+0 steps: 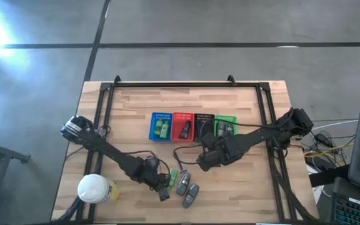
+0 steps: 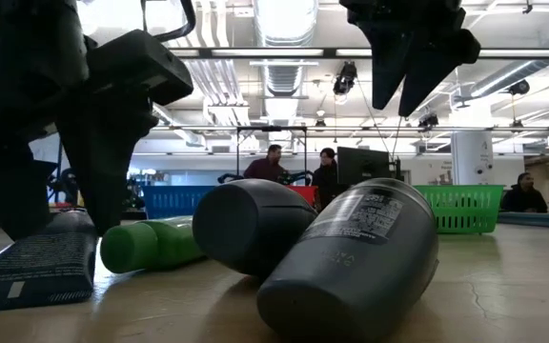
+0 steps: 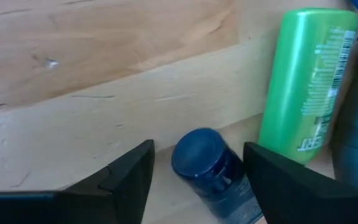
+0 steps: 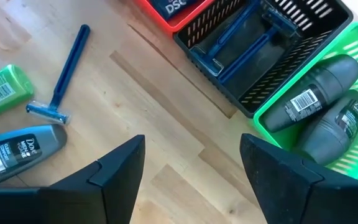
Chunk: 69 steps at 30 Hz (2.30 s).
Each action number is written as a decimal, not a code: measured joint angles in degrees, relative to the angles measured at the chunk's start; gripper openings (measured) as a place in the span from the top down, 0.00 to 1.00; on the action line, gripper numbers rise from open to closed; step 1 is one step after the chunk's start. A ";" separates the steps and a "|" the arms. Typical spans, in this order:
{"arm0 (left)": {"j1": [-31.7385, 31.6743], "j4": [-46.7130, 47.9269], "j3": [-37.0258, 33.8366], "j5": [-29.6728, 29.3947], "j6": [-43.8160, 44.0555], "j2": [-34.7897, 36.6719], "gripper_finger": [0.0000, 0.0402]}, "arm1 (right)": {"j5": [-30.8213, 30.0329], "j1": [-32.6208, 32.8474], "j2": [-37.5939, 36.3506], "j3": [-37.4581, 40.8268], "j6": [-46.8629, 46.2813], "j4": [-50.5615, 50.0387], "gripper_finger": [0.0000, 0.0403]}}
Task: Pick & Place Travel size toiletries
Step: Put the blue shave cream into the red bin
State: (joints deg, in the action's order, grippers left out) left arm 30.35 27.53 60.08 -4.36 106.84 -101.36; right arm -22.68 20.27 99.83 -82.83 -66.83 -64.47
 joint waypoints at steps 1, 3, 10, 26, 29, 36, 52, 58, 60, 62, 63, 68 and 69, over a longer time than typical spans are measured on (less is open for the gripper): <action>0.00 0.46 0.17 0.11 -0.01 -0.08 0.41 | 0.00 0.00 0.00 0.00 0.14 0.00 0.37; 0.00 0.85 0.23 0.21 -0.05 -0.12 0.45 | 0.00 0.00 0.00 0.01 0.68 0.02 0.38; 0.00 1.29 -0.03 0.55 -0.27 0.15 0.61 | 0.02 -0.02 0.02 0.98 1.08 0.02 0.42; -1.82 2.71 5.52 3.99 -65.94 1.49 0.61 | 2.05 0.18 0.02 2.82 1.48 0.11 0.40; -0.43 5.09 8.56 9.77 -86.50 1.55 0.59 | 3.28 0.43 0.02 2.82 1.51 0.11 0.38; 1.22 12.79 10.84 7.91 -110.20 1.55 0.45 | 4.28 0.98 0.01 2.82 -0.53 0.16 0.37; -0.17 12.27 7.09 5.95 -123.25 -1.68 0.25 | 4.64 0.97 0.00 2.82 -5.68 0.52 0.40; -0.44 11.48 6.36 5.97 -123.03 -1.66 0.31 | 4.72 0.96 -0.02 2.82 -5.68 0.50 0.36; -0.40 10.22 6.35 6.03 -122.89 -1.66 0.34 | 4.72 0.96 -0.02 2.82 -5.65 0.48 0.35; -0.33 9.01 6.32 6.64 -122.52 -1.66 0.36 | 4.72 0.96 -0.02 2.82 -5.44 0.37 0.34; -0.27 8.25 6.31 7.02 -122.23 -1.66 0.38 | 4.72 0.96 -0.02 2.82 -5.24 0.37 0.34; -0.24 7.21 5.95 7.30 -122.39 -1.66 0.44 | 4.72 0.98 -0.02 2.82 -5.17 0.33 0.35; -0.24 7.25 5.69 7.30 -122.39 -1.66 0.45 | 4.72 0.98 -0.02 2.82 -5.17 0.33 0.35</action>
State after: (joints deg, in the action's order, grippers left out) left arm 30.11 34.78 65.77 2.94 -15.55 -103.02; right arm -17.96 21.26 99.81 -80.01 -72.01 -64.14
